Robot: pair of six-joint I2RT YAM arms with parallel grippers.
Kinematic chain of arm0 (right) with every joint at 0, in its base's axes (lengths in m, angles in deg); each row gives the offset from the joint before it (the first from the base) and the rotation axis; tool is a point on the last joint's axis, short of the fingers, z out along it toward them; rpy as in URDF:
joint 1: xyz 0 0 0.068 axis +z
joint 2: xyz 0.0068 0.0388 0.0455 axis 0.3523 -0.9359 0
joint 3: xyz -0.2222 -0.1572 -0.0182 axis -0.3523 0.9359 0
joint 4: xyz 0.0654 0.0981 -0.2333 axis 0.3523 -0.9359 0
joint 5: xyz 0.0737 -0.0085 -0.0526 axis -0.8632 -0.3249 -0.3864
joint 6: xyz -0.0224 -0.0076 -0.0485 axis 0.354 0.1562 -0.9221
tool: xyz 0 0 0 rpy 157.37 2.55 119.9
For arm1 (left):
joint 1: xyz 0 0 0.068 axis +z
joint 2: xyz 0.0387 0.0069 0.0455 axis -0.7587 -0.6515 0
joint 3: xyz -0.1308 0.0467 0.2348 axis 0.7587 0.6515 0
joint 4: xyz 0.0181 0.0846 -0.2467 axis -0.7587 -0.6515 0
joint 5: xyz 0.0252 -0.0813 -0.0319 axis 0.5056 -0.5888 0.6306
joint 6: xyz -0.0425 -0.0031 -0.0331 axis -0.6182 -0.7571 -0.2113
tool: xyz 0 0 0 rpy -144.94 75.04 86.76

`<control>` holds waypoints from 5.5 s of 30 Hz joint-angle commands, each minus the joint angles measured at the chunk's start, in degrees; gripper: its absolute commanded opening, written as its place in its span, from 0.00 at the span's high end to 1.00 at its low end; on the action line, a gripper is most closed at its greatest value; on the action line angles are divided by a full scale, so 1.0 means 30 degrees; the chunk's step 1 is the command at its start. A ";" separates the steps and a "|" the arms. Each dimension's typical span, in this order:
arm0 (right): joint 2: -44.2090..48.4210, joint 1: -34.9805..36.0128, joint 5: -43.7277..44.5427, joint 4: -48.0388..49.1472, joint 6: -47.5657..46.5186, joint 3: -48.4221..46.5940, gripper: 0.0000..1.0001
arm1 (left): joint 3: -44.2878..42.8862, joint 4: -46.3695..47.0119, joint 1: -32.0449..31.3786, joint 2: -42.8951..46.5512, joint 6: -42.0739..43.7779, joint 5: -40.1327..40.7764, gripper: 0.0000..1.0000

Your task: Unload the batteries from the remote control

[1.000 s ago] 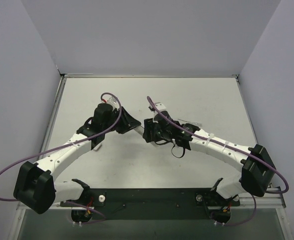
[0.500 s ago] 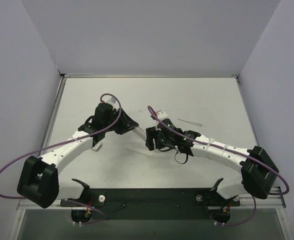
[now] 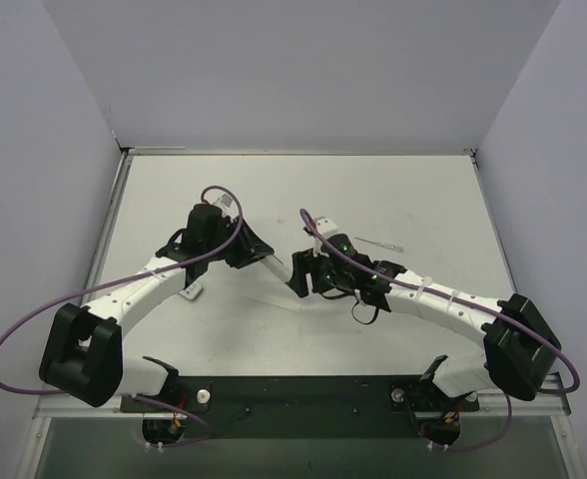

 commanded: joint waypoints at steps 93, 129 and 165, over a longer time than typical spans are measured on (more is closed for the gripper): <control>0.7570 -0.4174 -0.0606 0.0425 0.0322 0.6079 0.39 | -1.9774 -1.6976 -0.1596 -1.2339 0.5767 1.0227 0.30; 0.7864 -0.4203 -0.0811 0.0016 0.0146 0.5905 0.25 | -0.5969 -1.2819 0.8076 -0.7237 0.5270 1.0994 0.25; 0.8860 -0.4203 -0.1192 0.0279 0.0088 0.6403 0.26 | -0.3186 -1.0328 0.9277 -0.4835 0.3102 1.0086 0.23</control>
